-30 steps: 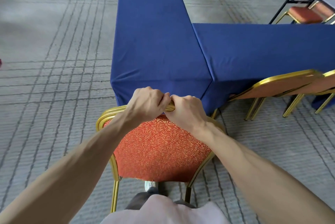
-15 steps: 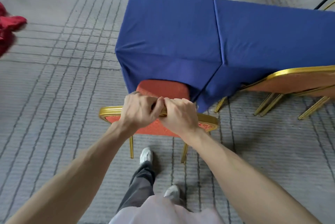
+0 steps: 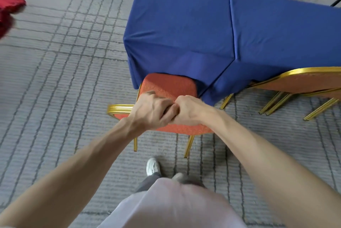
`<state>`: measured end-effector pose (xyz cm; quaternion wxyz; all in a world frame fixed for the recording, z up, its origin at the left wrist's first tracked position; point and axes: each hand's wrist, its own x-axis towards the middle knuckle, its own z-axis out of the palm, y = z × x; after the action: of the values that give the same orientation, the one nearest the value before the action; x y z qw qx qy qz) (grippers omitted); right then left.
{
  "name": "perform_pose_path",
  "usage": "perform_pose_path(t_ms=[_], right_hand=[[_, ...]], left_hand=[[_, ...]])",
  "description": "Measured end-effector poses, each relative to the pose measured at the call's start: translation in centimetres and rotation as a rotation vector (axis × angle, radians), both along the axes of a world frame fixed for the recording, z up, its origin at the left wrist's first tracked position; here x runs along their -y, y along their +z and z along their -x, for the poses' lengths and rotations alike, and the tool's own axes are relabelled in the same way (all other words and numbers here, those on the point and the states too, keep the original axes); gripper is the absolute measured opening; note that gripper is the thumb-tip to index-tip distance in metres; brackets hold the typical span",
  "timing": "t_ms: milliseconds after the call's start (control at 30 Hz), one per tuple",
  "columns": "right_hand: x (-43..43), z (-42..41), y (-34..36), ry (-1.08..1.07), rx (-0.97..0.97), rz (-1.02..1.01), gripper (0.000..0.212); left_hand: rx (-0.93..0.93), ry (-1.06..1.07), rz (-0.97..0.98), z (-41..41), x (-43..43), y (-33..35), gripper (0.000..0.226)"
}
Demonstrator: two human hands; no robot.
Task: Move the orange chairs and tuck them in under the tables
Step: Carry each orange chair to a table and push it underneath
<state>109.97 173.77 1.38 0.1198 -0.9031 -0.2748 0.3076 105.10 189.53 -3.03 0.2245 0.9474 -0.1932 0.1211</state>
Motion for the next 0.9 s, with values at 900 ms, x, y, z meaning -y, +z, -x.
perform_pose_path(t_ms=[900], right_hand=[[2.6,3.2,-9.4,-0.151,0.167,-0.144,0.039]], left_hand=[[-0.041,0.082,-0.099,1.1,2.0,-7.2,0.045]])
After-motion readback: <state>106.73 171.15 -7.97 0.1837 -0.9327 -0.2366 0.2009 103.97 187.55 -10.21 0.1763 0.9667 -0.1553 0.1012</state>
